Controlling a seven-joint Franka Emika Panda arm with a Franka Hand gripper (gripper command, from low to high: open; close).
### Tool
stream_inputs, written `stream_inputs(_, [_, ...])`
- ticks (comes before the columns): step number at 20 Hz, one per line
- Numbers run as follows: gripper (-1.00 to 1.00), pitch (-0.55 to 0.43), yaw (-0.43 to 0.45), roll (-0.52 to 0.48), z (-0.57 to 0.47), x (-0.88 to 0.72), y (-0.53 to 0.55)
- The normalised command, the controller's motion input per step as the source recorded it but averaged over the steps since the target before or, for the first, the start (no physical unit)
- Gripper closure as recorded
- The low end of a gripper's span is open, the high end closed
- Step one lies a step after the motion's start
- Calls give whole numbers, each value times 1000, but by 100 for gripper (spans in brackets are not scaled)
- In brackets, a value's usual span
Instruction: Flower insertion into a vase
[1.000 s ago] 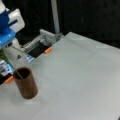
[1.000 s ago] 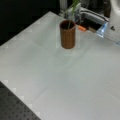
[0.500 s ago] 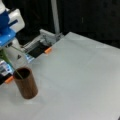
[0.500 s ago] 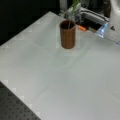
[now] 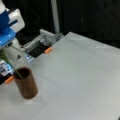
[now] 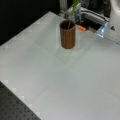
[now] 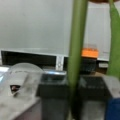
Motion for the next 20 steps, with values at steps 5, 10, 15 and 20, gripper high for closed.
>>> stream_inputs(5, [100, -56, 106, -90, -63, -104, -36])
stream_inputs(10, [100, -56, 106, -90, -63, -104, -36])
stream_inputs(15, [100, -56, 106, -90, -63, -104, -36])
stream_inputs(20, [100, -56, 106, -90, -63, -104, -36])
